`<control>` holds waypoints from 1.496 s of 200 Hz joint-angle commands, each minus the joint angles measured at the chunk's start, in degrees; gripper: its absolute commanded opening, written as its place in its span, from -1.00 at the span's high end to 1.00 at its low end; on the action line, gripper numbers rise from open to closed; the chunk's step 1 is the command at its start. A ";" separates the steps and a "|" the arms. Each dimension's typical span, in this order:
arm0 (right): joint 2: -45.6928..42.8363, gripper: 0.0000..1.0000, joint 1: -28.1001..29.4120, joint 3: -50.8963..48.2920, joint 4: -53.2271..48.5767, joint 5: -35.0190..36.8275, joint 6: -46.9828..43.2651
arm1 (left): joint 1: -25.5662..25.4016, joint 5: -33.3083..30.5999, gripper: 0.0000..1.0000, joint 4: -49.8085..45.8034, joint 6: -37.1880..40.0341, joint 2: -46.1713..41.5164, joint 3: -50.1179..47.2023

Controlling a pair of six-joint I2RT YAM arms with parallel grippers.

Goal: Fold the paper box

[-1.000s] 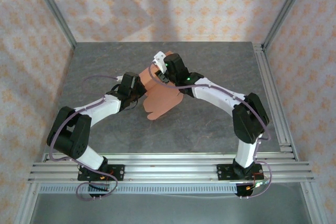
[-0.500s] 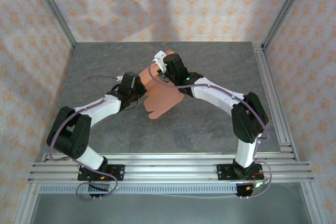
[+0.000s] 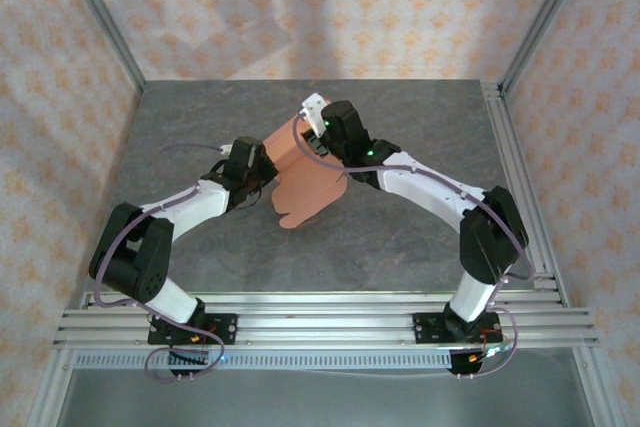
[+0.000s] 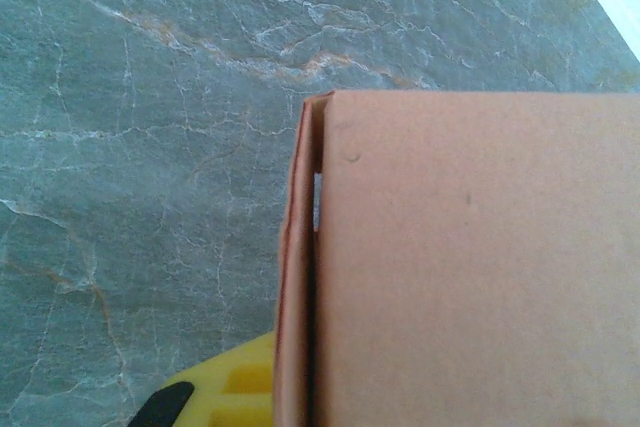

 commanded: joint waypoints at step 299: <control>-2.27 0.18 -16.43 9.77 -22.60 -47.69 15.83 | 3.40 20.59 1.00 5.57 12.51 -1.94 3.05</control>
